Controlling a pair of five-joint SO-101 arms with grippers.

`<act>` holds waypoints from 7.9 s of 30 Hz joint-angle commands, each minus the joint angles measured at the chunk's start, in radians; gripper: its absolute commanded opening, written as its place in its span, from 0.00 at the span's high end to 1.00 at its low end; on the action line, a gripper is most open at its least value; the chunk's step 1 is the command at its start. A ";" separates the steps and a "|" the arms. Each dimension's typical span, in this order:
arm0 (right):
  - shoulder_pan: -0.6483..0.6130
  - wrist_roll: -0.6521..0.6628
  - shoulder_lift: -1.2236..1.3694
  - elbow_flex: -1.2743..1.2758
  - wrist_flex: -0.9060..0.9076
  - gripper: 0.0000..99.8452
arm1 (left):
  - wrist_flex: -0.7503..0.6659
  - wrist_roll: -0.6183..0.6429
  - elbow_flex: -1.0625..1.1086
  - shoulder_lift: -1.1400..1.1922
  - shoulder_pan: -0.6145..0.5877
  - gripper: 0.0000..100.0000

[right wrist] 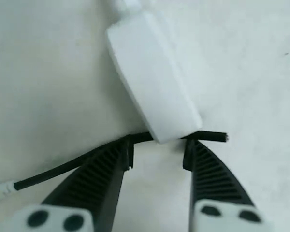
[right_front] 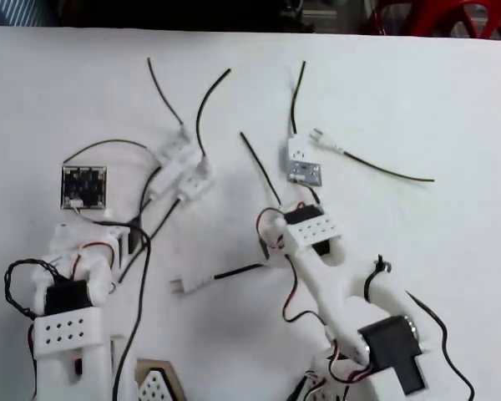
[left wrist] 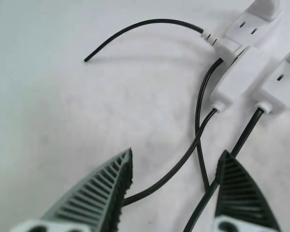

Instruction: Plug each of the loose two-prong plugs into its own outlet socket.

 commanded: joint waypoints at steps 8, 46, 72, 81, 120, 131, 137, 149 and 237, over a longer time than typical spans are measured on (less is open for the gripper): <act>0.084 -0.017 0.097 -0.144 0.007 0.83 | -0.018 0.003 -0.006 -0.022 -0.007 0.72; 0.427 0.499 -0.202 -0.186 0.071 0.98 | -0.018 0.003 -0.006 -0.022 -0.007 0.72; 0.526 0.749 -0.061 -0.520 0.168 0.79 | -0.018 0.003 -0.006 -0.022 -0.007 0.72; 0.367 0.532 -0.047 -0.396 0.384 0.79 | -0.018 0.003 -0.006 -0.022 -0.008 0.72; 0.219 0.316 0.289 -0.233 0.035 0.79 | -0.018 -0.044 -0.005 -0.022 -0.008 0.72; 0.203 0.270 0.288 -0.236 0.088 0.79 | -0.018 -0.044 -0.005 -0.022 -0.008 0.72; 0.228 0.270 0.288 -0.367 0.272 0.79 | -0.018 -0.044 -0.005 -0.022 -0.008 0.72; 0.266 0.270 0.288 -0.534 0.493 0.79 | -0.018 -0.044 -0.005 -0.022 -0.008 0.72; 0.252 0.354 0.183 -0.457 0.357 0.98 | -0.018 -0.044 -0.005 -0.022 -0.008 0.72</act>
